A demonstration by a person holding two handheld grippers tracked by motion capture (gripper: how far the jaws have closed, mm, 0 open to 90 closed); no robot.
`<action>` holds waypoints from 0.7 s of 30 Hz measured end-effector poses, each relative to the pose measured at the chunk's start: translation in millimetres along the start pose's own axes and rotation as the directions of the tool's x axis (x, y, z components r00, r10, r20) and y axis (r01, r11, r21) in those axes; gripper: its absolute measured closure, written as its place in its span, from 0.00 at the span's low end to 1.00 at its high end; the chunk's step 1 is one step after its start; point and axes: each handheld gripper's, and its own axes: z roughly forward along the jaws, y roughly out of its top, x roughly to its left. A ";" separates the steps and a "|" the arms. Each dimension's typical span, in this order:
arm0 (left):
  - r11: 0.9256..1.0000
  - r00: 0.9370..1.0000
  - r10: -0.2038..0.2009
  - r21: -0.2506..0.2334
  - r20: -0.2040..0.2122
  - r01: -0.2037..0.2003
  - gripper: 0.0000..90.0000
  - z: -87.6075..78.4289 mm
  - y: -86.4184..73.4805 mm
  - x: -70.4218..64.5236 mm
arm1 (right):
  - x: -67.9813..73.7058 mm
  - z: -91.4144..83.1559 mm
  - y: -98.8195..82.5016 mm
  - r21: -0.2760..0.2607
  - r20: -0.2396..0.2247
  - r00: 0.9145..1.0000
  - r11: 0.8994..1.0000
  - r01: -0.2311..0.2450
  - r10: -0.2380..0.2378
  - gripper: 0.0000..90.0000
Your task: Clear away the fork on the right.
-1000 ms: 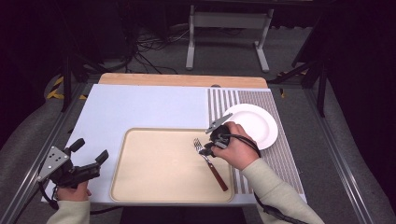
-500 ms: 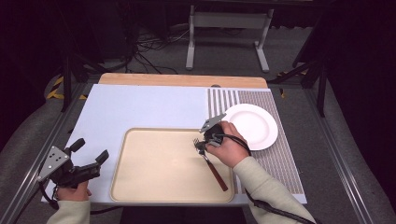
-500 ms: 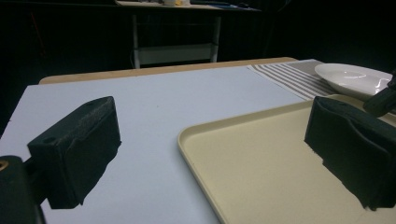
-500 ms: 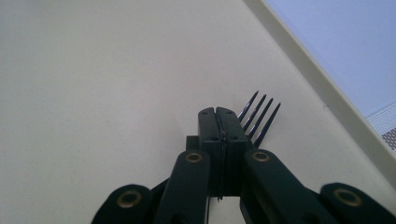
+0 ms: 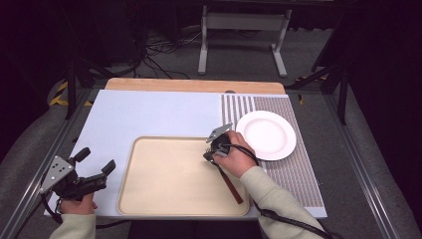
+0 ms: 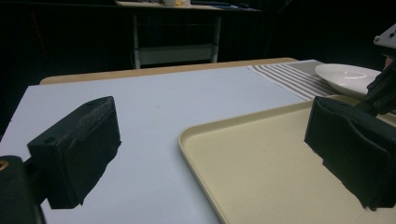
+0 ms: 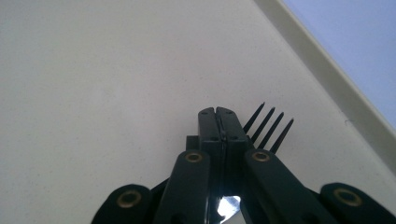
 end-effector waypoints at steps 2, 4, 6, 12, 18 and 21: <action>1.000 1.000 -0.001 -0.002 -0.001 0.001 0.04 0.1 0.0 -0.1 | -0.2 2.2 0.0 -0.002 0.002 1.000 1.000 -0.001 0.001 1.00; 1.000 1.000 -0.001 -0.004 -0.001 0.001 0.04 0.2 -0.1 -0.2 | -1.0 6.5 -0.4 0.000 0.004 1.000 1.000 0.006 -0.006 1.00; 1.000 1.000 -0.006 -0.003 -0.001 0.006 0.04 0.3 -0.2 -0.6 | -1.7 9.2 -1.0 -0.006 0.002 1.000 1.000 0.007 -0.007 1.00; 1.000 1.000 -0.005 -0.003 -0.001 0.005 0.04 0.3 -0.1 -0.8 | -2.1 12.5 -0.3 -0.014 0.009 1.000 1.000 -0.001 0.001 1.00; 1.000 1.000 -0.005 -0.002 -0.001 0.005 0.04 0.3 -0.1 -0.8 | -3.7 11.1 -0.1 -0.005 0.035 0.999 1.000 -0.003 0.003 1.00; 1.000 1.000 -0.006 -0.003 -0.001 0.006 0.04 0.3 -0.1 -0.7 | -6.7 9.6 -1.5 0.000 0.052 0.999 1.000 -0.006 0.006 1.00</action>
